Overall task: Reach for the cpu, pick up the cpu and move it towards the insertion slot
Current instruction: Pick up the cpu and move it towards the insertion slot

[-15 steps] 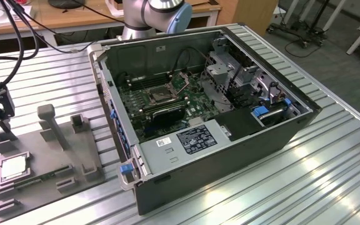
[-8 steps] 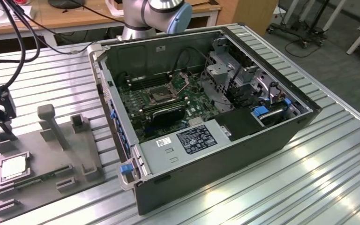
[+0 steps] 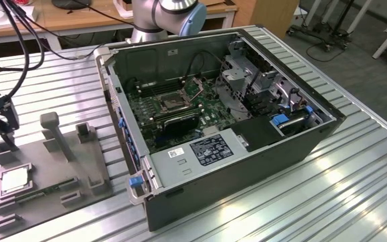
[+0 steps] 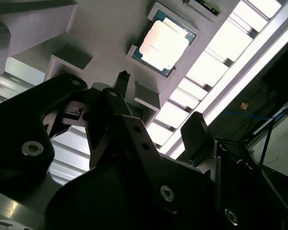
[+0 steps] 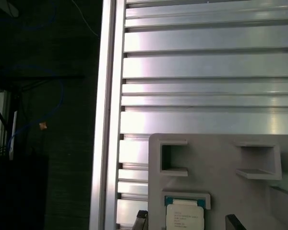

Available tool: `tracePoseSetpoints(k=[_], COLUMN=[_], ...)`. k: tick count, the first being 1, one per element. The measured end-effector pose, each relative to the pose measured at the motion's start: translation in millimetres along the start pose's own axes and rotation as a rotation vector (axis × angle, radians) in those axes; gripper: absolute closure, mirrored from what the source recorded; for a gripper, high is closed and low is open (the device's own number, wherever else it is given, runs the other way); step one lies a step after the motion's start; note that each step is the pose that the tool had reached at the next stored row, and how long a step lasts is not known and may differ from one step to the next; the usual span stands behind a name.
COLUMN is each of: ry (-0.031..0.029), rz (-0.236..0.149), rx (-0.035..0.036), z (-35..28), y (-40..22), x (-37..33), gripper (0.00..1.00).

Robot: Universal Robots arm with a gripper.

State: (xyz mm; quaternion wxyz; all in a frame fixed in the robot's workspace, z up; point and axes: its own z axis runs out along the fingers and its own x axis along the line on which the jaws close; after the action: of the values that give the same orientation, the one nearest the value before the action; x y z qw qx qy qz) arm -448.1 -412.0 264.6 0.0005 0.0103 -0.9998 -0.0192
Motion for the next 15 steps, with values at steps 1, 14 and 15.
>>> tracePoseSetpoints(k=[1, 14, 15], ry=[0.0000, 0.0000, 0.0000], rz=[0.000, 0.000, 0.000], rx=[0.0000, 0.0000, 0.0000], z=[0.9, 10.0, 10.5], y=[0.0, -0.4, -0.4], x=[0.0, 0.0, 0.0], gripper=[0.29, 0.09, 0.09])
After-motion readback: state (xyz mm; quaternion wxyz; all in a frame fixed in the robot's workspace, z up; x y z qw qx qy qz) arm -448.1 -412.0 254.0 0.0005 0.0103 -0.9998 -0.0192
